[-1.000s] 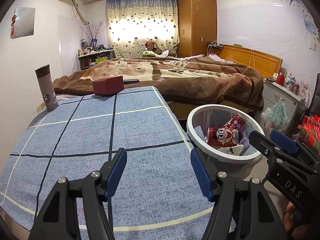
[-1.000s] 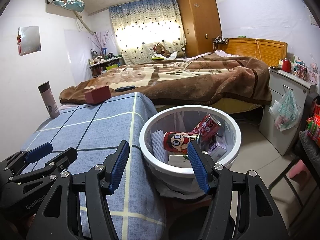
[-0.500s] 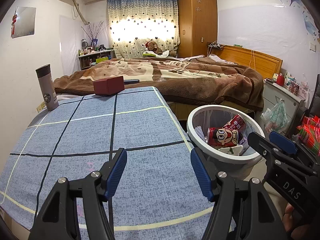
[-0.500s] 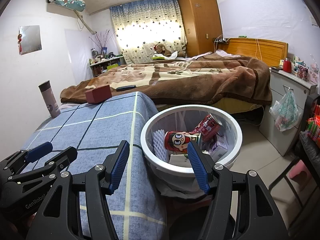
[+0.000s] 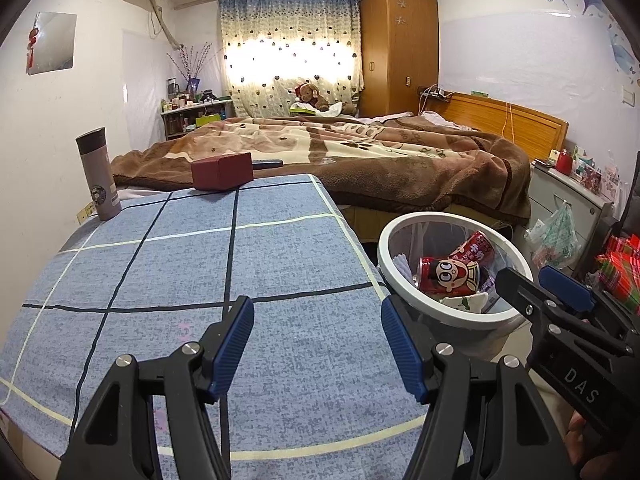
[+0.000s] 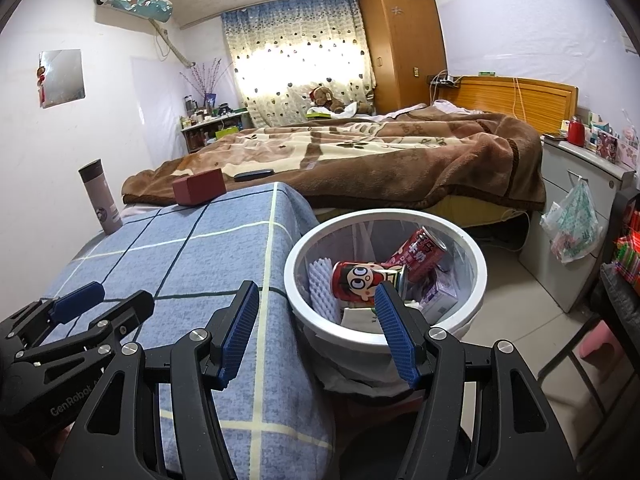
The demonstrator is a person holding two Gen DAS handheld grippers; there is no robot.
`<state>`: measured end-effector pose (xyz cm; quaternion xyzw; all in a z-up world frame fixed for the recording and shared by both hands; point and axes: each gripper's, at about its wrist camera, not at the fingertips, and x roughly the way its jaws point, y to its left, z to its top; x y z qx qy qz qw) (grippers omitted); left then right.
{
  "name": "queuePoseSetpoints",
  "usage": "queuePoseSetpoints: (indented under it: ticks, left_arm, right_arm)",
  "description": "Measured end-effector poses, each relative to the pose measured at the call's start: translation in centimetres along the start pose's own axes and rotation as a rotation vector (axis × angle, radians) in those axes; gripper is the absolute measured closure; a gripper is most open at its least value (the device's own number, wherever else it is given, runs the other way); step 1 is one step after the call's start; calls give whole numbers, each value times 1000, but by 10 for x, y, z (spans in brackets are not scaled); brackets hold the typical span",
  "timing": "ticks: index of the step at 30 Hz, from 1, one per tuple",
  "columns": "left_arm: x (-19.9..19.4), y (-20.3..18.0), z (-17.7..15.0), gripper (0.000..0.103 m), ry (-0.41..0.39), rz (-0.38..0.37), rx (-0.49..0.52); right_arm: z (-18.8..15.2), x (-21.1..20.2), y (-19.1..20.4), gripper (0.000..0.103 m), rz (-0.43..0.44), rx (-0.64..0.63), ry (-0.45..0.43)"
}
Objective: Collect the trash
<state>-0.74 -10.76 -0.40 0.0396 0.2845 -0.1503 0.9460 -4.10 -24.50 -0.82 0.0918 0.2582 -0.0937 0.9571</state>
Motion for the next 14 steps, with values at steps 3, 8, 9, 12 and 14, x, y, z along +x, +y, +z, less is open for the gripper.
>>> queuePoseSetpoints:
  ticks: [3,8,9,12,14]
  left_arm:
    - [1,1,0,35,10,-3,2]
    - [0,1,0,35,12,-10,3]
    - [0,1,-1,35,13,-11,3]
    - [0,2,0,35,15,-12,2]
    - [0,1,0,35,15,-7,0]
  right_arm:
    - [-1,0,2,41,0,-1,3]
    - [-1,1,3,41,4,-2,3]
    - [-1,2,3,41,4,-2,4]
    - [-1,2,4,41,6,-2,3]
    - [-1,2,4,41,3,-3,4]
